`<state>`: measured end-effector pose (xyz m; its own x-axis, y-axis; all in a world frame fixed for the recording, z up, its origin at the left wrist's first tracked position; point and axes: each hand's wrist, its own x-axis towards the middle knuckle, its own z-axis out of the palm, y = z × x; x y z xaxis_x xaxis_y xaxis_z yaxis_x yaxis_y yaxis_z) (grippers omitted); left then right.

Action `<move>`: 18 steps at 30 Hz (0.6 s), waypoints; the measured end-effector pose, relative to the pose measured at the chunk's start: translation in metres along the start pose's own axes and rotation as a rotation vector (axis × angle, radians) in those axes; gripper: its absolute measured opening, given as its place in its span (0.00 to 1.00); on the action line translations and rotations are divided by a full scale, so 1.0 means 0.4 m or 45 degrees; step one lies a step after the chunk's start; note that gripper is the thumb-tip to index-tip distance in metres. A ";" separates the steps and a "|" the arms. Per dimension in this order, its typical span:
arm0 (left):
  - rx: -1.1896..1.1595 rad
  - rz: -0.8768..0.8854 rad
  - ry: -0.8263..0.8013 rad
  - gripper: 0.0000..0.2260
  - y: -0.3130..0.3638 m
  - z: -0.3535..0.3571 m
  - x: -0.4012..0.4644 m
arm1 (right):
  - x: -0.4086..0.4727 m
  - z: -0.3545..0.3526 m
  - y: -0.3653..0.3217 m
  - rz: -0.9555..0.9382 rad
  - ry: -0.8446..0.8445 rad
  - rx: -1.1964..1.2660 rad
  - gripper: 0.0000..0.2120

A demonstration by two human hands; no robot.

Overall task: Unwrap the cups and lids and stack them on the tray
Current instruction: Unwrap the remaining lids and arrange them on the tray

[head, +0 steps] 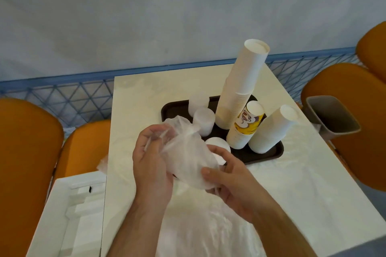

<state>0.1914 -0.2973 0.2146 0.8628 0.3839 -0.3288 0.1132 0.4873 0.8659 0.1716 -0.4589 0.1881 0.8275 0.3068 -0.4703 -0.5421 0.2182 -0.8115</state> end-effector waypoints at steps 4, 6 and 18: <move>-0.045 -0.055 -0.097 0.07 -0.014 0.001 -0.003 | -0.014 -0.068 -0.041 -0.152 0.231 0.419 0.32; -0.069 -0.103 -0.154 0.09 -0.030 0.014 -0.018 | -0.029 -0.110 -0.057 -0.234 0.259 0.543 0.29; 0.783 -0.441 -0.677 0.23 -0.127 0.156 -0.173 | -0.180 -0.338 -0.148 -0.455 0.055 0.140 0.27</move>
<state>0.1566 -0.3975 0.2170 0.8286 -0.1970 -0.5240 0.5236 -0.0586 0.8500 0.1640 -0.6192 0.2230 0.9715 0.1543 -0.1801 -0.2284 0.4033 -0.8861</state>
